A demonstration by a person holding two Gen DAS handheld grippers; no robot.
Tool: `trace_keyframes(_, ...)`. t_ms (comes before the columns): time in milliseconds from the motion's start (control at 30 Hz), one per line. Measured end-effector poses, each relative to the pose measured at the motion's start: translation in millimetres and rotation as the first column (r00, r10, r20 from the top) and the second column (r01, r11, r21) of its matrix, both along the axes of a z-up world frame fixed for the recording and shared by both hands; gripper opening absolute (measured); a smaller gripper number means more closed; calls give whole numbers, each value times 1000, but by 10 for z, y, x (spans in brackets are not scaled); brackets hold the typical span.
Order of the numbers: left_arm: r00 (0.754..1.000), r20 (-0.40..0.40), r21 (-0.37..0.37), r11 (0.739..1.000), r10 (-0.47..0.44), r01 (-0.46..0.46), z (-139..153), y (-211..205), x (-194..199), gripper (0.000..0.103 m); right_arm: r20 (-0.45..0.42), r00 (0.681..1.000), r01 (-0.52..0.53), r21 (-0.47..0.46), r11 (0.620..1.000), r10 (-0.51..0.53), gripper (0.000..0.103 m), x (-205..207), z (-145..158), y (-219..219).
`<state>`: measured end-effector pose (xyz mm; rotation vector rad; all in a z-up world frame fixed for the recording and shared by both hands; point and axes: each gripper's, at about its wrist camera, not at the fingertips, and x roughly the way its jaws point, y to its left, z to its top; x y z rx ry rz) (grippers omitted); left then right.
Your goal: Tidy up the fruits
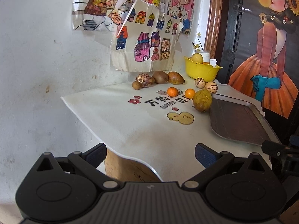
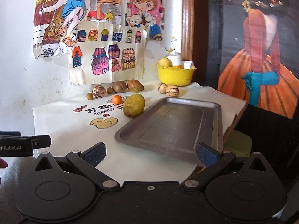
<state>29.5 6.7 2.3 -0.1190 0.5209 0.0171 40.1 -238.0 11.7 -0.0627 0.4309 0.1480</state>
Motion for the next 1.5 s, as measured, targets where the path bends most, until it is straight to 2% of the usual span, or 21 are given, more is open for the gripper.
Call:
trace_keyframes(300, 999, -26, 70, 997, -22, 24, 161, 45, 560, 103, -43, 982, -185, -80, 979, 183, 103, 575, 233, 11)
trace_keyframes(467, 999, -42, 83, 996, -21, 24, 221, 142, 927, 103, -90, 958, -280, -74, 957, 274, 103, 1017, 310, 41)
trace_keyframes(700, 995, -62, 73, 993, -83, 88, 257, 162, 1461, 103, -173, 923, -359, -55, 932, 345, 103, 1591, 262, 90)
trace_keyframes(833, 988, -68, 84, 986, -141, 146, 259, 106, 1789, 103, -195, 906, -402, -111, 909, 377, 102, 1843, 202, 184)
trace_keyframes(1000, 983, -74, 91, 980, -168, 175, 203, 34, 2175, 103, -211, 891, -439, -175, 881, 402, 102, 2098, 113, 300)
trace_keyframes(1300, 967, -110, 37, 972, -228, 234, 18, -111, 2644, 102, -257, 872, -468, -181, 865, 417, 95, 2390, -37, 378)
trace_keyframes(1500, 958, -152, -15, 969, -245, 245, -109, -108, 2844, 93, -260, 859, -493, -184, 850, 442, 90, 2435, -106, 431)
